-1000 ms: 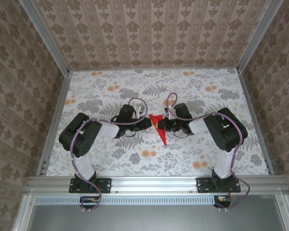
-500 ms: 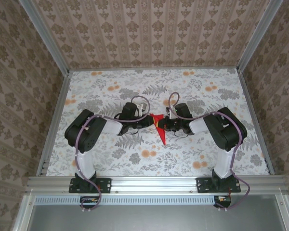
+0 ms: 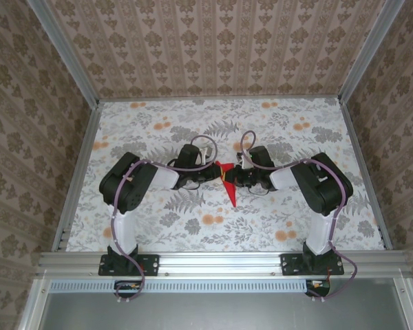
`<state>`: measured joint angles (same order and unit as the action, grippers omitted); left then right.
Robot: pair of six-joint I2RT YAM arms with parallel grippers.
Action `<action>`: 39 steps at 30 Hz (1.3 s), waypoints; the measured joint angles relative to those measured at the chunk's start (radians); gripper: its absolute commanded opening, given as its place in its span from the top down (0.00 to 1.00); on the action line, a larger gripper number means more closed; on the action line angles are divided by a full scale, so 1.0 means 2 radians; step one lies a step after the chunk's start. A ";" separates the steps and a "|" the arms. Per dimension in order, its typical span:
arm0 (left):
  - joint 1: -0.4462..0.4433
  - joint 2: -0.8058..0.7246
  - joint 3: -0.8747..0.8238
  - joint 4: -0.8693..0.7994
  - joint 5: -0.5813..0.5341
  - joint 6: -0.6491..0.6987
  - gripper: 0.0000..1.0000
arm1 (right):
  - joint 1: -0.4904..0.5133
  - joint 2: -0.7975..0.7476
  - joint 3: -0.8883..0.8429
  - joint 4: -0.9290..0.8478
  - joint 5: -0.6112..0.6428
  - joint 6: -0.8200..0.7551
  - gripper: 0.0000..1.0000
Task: Fold a paper plane with a square sheet of paper (pick it up from the middle)
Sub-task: Fold the wing for the fifth time at the center of the table.
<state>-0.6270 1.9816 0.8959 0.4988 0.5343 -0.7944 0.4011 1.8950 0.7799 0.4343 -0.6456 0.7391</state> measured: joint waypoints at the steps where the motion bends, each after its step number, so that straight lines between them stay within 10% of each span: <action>1: 0.000 0.000 0.003 -0.006 -0.001 0.002 0.95 | 0.000 -0.001 0.002 -0.006 0.000 -0.001 0.76; 14: 0.000 0.000 0.035 -0.076 -0.011 0.021 0.95 | 0.000 -0.079 0.009 -0.122 0.026 -0.019 0.50; 24: -0.001 0.000 0.041 -0.087 -0.011 0.027 0.95 | 0.011 -0.178 -0.012 -0.190 0.096 -0.057 0.61; 39: -0.001 0.001 0.054 -0.113 -0.007 0.037 0.89 | 0.054 -0.106 -0.002 -0.207 0.135 -0.066 0.73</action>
<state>-0.6289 1.9831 1.0042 0.2737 0.5198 -0.7200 0.5083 1.6836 0.7757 0.0196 -0.3756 0.6064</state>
